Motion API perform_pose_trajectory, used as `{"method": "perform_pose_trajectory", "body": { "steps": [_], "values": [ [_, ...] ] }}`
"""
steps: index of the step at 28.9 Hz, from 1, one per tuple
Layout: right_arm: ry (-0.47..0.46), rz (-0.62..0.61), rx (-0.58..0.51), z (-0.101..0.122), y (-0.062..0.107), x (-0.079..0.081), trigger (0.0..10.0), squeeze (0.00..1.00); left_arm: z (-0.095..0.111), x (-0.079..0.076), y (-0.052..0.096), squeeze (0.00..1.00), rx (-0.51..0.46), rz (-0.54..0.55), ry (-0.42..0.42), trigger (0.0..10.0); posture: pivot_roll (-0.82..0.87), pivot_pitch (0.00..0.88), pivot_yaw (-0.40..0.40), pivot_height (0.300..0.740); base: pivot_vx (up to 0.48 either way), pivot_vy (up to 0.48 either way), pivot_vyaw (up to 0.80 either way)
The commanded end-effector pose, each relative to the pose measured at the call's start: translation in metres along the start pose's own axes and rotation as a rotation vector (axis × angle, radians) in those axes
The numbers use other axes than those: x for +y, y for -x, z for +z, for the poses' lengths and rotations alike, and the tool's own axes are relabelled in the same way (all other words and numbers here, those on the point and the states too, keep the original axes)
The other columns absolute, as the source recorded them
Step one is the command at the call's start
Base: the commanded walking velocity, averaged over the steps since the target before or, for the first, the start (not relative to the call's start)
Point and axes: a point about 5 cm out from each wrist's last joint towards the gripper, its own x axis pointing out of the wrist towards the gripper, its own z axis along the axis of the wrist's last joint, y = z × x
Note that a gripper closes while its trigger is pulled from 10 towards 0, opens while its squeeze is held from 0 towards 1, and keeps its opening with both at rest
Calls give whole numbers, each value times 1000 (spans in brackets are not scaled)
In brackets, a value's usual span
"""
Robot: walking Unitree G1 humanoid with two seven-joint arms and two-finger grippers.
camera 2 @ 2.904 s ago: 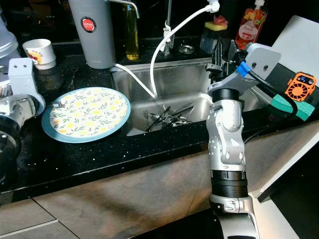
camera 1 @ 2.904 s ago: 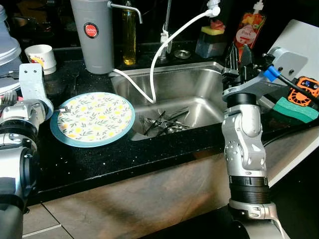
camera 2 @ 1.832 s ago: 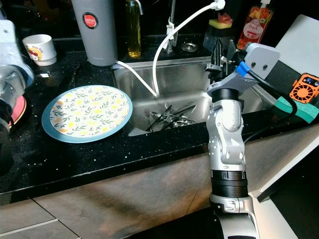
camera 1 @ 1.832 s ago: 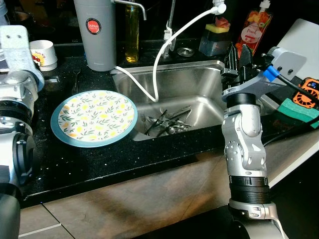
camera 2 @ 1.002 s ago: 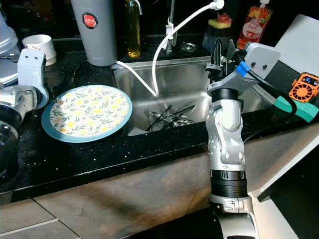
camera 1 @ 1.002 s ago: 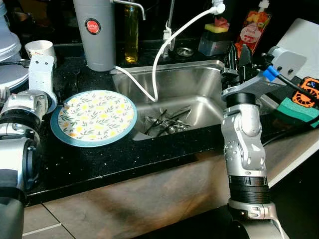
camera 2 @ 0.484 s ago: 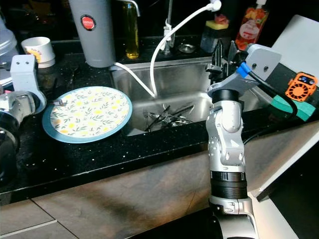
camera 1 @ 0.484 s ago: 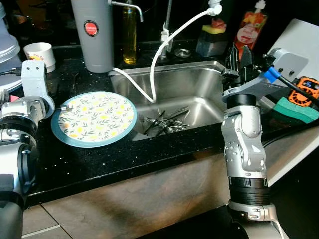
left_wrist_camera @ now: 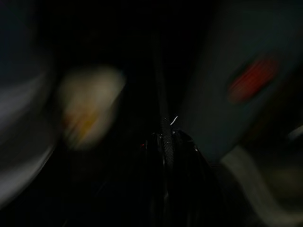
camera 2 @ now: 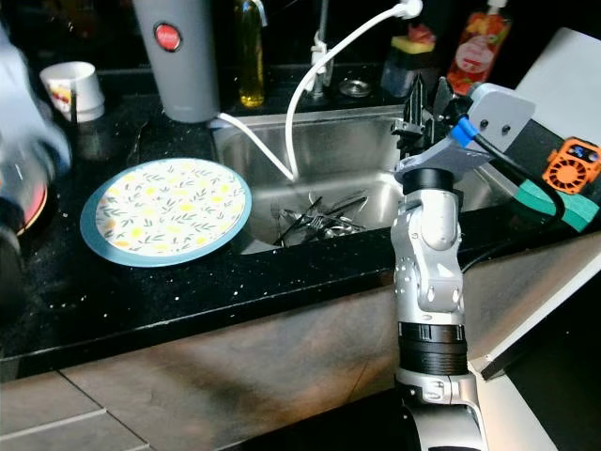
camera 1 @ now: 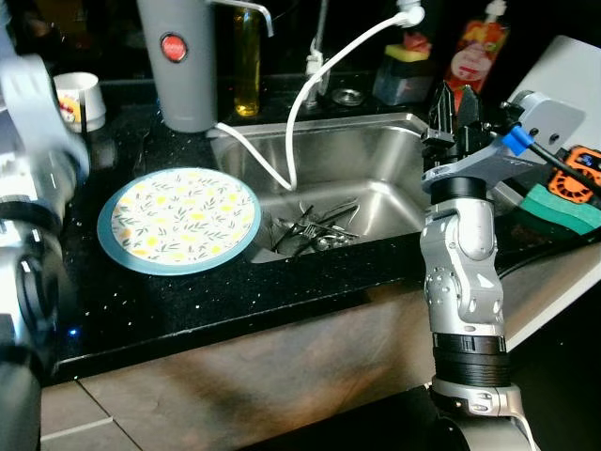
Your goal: Kitchen organization
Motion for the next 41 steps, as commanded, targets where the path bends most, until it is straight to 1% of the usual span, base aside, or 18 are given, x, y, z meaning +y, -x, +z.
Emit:
{"method": "perform_pose_trajectory", "body": {
  "steps": [1,4,5,9,10,11,14,15,16,18,20,22,23,25,26,27,36,41],
  "values": [
    [-1,-3,-6,2,-2,-2,10000,0,-14,-16,-3,0,48,-83,37,10000,179,56,-49,740,0,0,0],
    [-6,0,-13,3,-4,0,10000,0,-35,-65,-10,0,129,-237,26,10000,178,50,-44,740,0,0,0],
    [-6,0,-13,3,-4,0,10000,0,-35,-65,-10,0,129,-237,26,10000,178,50,-44,740,0,0,0],
    [-3,-4,-20,4,-4,0,10000,0,-66,-131,-8,4,202,-416,22,10000,161,42,-34,740,0,0,0],
    [-3,-4,-20,4,-4,0,10000,0,-66,-131,-8,4,202,-416,22,10000,161,42,-34,740,0,0,0],
    [6,-9,-23,6,-3,-3,10000,0,-73,-166,-2,1000,190,-550,24,10000,149,38,-30,740,0,0,0],
    [10,-12,-24,6,-3,-4,10000,0,-68,-180,0,1000,148,-637,103,10000,139,35,-24,740,0,0,0],
    [14,-16,-27,7,-2,-5,10000,0,-54,-188,2,1000,78,-719,211,10000,132,35,-20,740,0,0,0],
    [17,-19,-29,8,-2,-5,10000,0,-42,-186,0,0,21,-730,267,10000,132,35,-20,740,0,0,0],
    [17,-21,-29,8,-2,-6,10000,0,-32,-171,-4,0,-29,-657,262,10000,132,35,-20,740,0,0,0],
    [11,-18,-24,6,-1,-4,10000,0,-36,-139,-10,0,-2,-476,157,10000,154,36,-24,740,0,0,0],
    [4,-13,-21,5,-1,-2,10000,0,-47,-109,-12,0,57,-284,-22,10000,154,36,-24,740,0,0,0],
    [4,-13,-21,5,-1,-2,10000,0,-47,-109,-12,0,57,-284,-22,10000,154,36,-24,740,0,0,0],
    [-3,-8,-20,4,-2,0,10000,0,-59,-81,-10,0,128,-148,-127,10000,170,38,-34,740,0,0,0],
    [-3,-8,-20,4,-2,0,10000,0,-59,-81,-10,0,128,-148,-127,10000,170,38,-34,740,0,0,0],
    [-7,-1,-20,5,-2,1,10000,0,-69,-60,-7,0,179,-53,-194,10000,171,44,-39,740,0,0,0],
    [-16,24,-19,10,4,6,10000,0,-92,-37,1,0,314,60,-260,10000,155,93,-18,740,0,0,0],
    [-30,115,8,11,11,16,10000,0,-86,-29,1,0,312,103,-285,10000,161,138,-7,740,0,0,0]
  ]
}}
